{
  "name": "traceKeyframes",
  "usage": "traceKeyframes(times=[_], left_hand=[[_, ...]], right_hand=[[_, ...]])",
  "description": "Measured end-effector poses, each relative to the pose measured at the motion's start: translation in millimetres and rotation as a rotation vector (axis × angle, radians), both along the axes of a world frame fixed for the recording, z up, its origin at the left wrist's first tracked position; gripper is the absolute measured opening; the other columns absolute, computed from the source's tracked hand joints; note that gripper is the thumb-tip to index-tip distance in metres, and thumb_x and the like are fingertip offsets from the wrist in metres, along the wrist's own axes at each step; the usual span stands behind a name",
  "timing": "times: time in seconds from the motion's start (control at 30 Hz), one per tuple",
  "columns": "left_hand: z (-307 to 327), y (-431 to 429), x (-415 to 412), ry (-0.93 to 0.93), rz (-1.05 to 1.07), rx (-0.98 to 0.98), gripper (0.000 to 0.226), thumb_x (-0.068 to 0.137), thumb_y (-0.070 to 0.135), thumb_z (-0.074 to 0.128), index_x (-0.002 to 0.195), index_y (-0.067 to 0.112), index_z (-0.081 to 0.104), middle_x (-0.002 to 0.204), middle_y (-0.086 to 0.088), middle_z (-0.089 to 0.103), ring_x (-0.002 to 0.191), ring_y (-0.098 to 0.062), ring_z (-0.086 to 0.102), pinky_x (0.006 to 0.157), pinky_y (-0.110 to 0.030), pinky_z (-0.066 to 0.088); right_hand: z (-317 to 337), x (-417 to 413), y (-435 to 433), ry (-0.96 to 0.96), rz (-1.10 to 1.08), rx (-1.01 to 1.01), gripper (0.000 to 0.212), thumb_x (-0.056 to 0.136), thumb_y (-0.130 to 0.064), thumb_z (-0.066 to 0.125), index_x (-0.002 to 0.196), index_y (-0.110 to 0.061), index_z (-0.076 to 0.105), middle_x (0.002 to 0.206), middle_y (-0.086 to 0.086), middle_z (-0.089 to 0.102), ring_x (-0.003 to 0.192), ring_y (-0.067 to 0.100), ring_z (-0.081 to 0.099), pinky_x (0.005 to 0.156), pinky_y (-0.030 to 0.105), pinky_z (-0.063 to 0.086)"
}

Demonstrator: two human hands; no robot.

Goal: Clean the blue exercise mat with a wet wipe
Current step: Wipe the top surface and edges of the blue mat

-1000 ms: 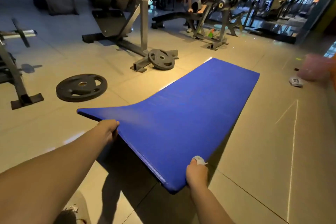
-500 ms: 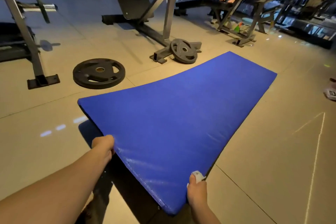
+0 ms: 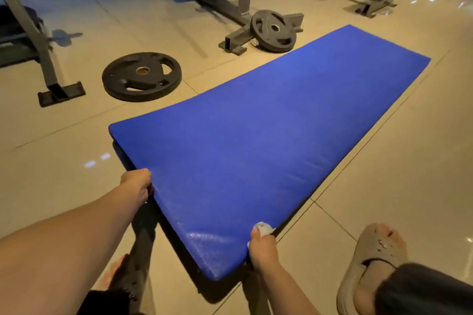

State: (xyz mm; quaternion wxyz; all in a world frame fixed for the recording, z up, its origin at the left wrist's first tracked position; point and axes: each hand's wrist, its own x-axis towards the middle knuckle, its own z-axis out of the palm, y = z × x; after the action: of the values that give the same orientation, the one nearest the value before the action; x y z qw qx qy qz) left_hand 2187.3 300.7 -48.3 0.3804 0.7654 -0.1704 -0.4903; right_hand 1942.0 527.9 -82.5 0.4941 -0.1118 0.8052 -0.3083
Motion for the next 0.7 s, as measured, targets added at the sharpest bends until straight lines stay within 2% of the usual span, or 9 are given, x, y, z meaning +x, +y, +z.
traceKeyframes(times=[0.07,0.17,0.23,0.3,0.33,0.43,0.53,0.63,0.7], left_hand=[[-11.1,3.4,7.3,-0.029,0.006,0.066,0.031,0.083,-0.009,0.053,0.111,0.000,0.064,0.105,-0.016,0.067,0.086,-0.036,0.067,0.075,-0.040,0.056],[-11.4,9.1,-0.3,-0.090,-0.116,0.121,0.011,0.088,-0.004,0.056,0.097,0.000,0.062,0.089,-0.019,0.059,0.062,-0.030,0.051,0.056,-0.033,0.042],[-3.4,12.6,-7.4,-0.094,-0.211,0.135,0.006,0.094,0.005,0.061,0.100,0.003,0.063,0.079,-0.014,0.054,0.059,-0.027,0.044,0.055,-0.033,0.041],[-2.1,16.9,-14.7,-0.097,-0.309,0.140,0.019,0.096,0.013,0.066,0.111,0.002,0.062,0.076,-0.011,0.051,0.067,-0.027,0.049,0.066,-0.037,0.049],[-1.7,21.1,-21.2,-0.113,-0.349,0.139,0.023,0.096,0.014,0.069,0.113,0.001,0.060,0.079,-0.010,0.053,0.073,-0.028,0.053,0.070,-0.038,0.052],[-3.4,38.4,-50.4,-0.174,-0.530,0.159,0.014,0.095,0.013,0.070,0.102,0.003,0.063,0.081,-0.010,0.054,0.071,-0.026,0.055,0.068,-0.037,0.052],[-17.6,57.7,-70.4,-0.306,-0.774,0.161,0.017,0.091,0.018,0.076,0.089,0.008,0.062,0.081,-0.009,0.057,0.074,-0.027,0.057,0.072,-0.035,0.048],[-26.6,84.5,-71.7,-0.645,-1.074,0.127,0.042,0.087,0.036,0.079,0.118,0.011,0.064,0.112,-0.005,0.066,0.102,-0.028,0.064,0.090,-0.037,0.053],[-26.1,106.9,-72.5,-0.841,-1.193,0.095,0.061,0.084,0.050,0.077,0.131,0.016,0.057,0.126,-0.006,0.061,0.113,-0.028,0.060,0.093,-0.039,0.053]], right_hand=[[-4.6,7.2,2.7,-0.090,0.018,-0.044,0.025,0.102,-0.040,0.053,0.109,-0.017,0.059,0.107,0.010,0.073,0.093,0.028,0.071,0.082,0.044,0.061],[-15.3,8.7,9.7,-0.036,0.181,-0.109,0.027,0.103,-0.043,0.047,0.097,-0.020,0.060,0.092,0.012,0.073,0.074,0.028,0.070,0.059,0.034,0.056],[-12.9,3.1,11.0,-0.041,0.150,-0.047,0.038,0.099,-0.050,0.045,0.094,-0.015,0.059,0.080,0.017,0.066,0.058,0.029,0.061,0.050,0.033,0.049],[-13.6,-8.6,10.8,0.013,0.199,0.049,0.037,0.101,-0.045,0.046,0.095,-0.011,0.060,0.083,0.017,0.065,0.064,0.030,0.061,0.053,0.032,0.049],[-12.5,-16.5,9.6,0.076,0.293,0.090,0.031,0.103,-0.038,0.044,0.097,-0.013,0.060,0.093,0.016,0.068,0.075,0.032,0.065,0.059,0.030,0.048],[-19.7,-36.1,3.1,0.259,0.505,0.137,0.033,0.104,-0.033,0.041,0.115,-0.014,0.065,0.122,0.015,0.068,0.111,0.035,0.063,0.083,0.033,0.047],[-10.3,-45.1,-13.9,0.372,0.545,0.151,0.039,0.102,-0.038,0.045,0.117,-0.008,0.066,0.120,0.018,0.068,0.110,0.039,0.063,0.088,0.039,0.049],[-3.2,-54.6,-32.6,0.406,0.574,0.137,0.051,0.101,-0.048,0.045,0.119,-0.005,0.064,0.124,0.020,0.066,0.113,0.040,0.061,0.091,0.041,0.048],[-2.4,-61.7,-40.1,0.377,0.617,0.147,0.066,0.098,-0.062,0.041,0.126,-0.006,0.062,0.130,0.018,0.063,0.119,0.038,0.059,0.098,0.042,0.045]])
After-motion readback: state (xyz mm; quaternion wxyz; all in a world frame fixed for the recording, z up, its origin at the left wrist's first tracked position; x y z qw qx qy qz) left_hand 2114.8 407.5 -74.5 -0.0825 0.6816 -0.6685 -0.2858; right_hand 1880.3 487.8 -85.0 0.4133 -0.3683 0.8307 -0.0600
